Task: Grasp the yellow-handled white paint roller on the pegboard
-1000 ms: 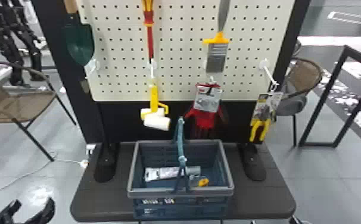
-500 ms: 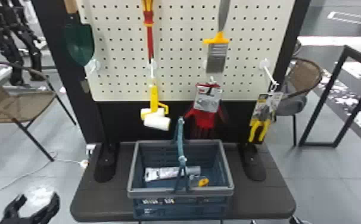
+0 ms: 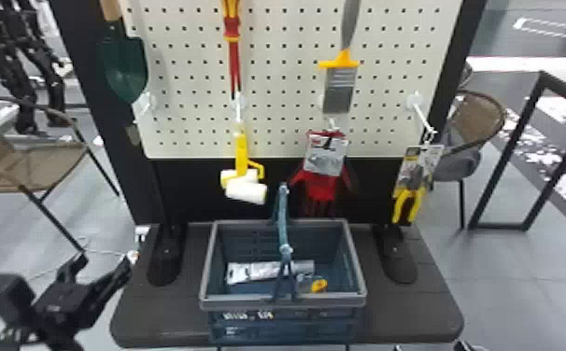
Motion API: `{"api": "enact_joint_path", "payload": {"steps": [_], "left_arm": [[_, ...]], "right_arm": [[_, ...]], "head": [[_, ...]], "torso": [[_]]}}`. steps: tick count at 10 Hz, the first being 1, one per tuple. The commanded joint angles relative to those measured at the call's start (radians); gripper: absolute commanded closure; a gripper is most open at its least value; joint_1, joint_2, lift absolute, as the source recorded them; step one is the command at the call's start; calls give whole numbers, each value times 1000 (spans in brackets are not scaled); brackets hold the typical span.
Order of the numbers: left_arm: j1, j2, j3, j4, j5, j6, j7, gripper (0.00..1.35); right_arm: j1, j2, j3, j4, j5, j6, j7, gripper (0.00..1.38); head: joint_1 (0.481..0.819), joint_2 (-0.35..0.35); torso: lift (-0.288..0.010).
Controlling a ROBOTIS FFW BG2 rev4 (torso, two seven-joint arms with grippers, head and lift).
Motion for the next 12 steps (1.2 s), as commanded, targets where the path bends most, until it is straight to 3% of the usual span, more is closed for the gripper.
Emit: {"api": "enact_joint_path", "payload": {"steps": [1,3,5,9,12], "left_arm": [[-83,21,-15,39,-3,45,-35,338],[-206,57,-64,119,-34,81,-116,337],[-309,113,-170,212,-5,77,-139,335],[-468,215,-406,367,135,71,-158,314],[-556,261,-613,402,293,82,-162,289]], "right_arm": [[-3,0,0,3,0,0,0,76],[-4,3,0,4,-2,0,0,75],[-13,3,0,9,0,0,0,75],[-32,3,14,27,-2,0,2,75],[-40,6,17,35,-2,0,2,75]], "head": [[549,0],[549,0],[549,0],[549,0],[549,0]], "torso": [[-100],[-100],[-100],[-100],[-100]]}}
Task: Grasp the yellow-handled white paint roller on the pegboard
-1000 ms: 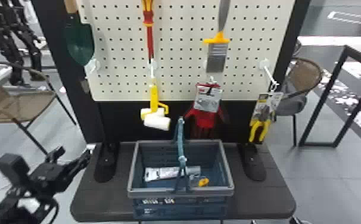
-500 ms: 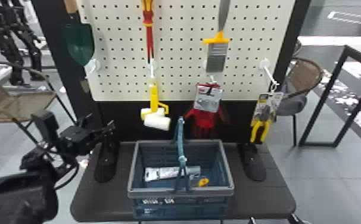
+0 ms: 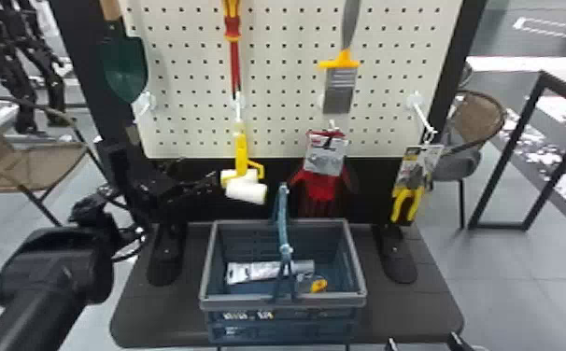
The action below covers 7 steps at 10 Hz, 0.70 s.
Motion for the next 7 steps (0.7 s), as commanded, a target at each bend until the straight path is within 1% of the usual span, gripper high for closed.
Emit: {"api": "enact_joint_path", "payload": {"steps": [1,3,4,5,6,7], "left_arm": [[-54,14,-110,45,94,-13,0,286],[-106,-3,-175,97,120,-30,-3,257],[-124,-17,-181,131,123,-48,-8,234],[-135,-24,-195,140,137,-53,-9,233],[-138,-24,-212,142,141,-51,-12,239],[-136,-23,-216,146,150,-51,-12,279]], "right_arm": [[-12,1,8,11,-2,0,0,73],[-19,1,11,18,-3,0,0,73],[-25,1,12,21,-3,-2,0,73],[-27,1,14,23,-3,-2,0,73],[-27,1,14,23,-5,-3,0,73],[-27,1,14,26,-8,-8,0,73]], "head": [[549,0],[549,0],[549,0],[549,0],[549,0],[549,0]], "torso": [[-100],[-100],[-100],[-100],[-100],[-100]]}}
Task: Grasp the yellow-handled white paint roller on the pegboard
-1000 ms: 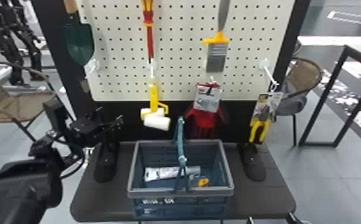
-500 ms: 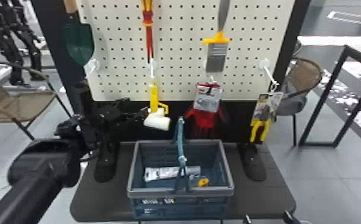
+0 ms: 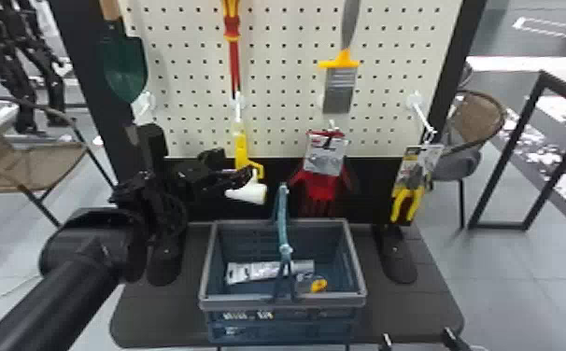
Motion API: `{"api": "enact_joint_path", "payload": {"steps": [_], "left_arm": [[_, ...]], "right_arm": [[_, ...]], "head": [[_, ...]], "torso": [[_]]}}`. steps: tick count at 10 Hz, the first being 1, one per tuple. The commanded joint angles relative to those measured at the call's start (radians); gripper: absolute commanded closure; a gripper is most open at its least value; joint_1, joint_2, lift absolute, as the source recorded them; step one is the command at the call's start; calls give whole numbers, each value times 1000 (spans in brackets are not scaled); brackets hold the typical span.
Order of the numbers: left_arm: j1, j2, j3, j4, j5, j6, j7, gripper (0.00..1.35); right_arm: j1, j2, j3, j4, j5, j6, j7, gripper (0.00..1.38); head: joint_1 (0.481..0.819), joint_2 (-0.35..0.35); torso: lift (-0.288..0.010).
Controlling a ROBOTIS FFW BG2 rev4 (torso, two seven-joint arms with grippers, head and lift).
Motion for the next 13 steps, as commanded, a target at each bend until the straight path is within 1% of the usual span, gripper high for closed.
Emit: {"api": "enact_joint_path", "payload": {"steps": [1,2,3,4,6,8,13], "left_arm": [[-2,0,-4,6,18,3,1,341],[-4,2,-12,6,23,16,3,493],[-2,-1,-23,6,33,-13,21,1046],[-2,-10,-23,6,30,-16,32,1199],[-5,-9,-38,5,23,-10,32,1207],[-5,-7,-40,5,24,-7,31,1207],[1,-6,-40,5,35,-7,31,1207]], "right_arm": [[1,0,0,1,-2,-3,0,73],[3,0,0,1,-5,-3,0,73],[5,0,-1,1,-6,-4,0,75],[6,-2,-1,0,-9,-7,0,75],[6,-3,-1,0,-9,-9,0,75],[8,-6,-1,0,-11,-10,0,75],[8,-5,-1,0,-11,-10,0,75]], "head": [[549,0],[549,0],[549,0],[549,0],[549,0],[549,0],[549,0]], "torso": [[-100],[-100],[-100],[-100],[-100],[-100],[-100]]}}
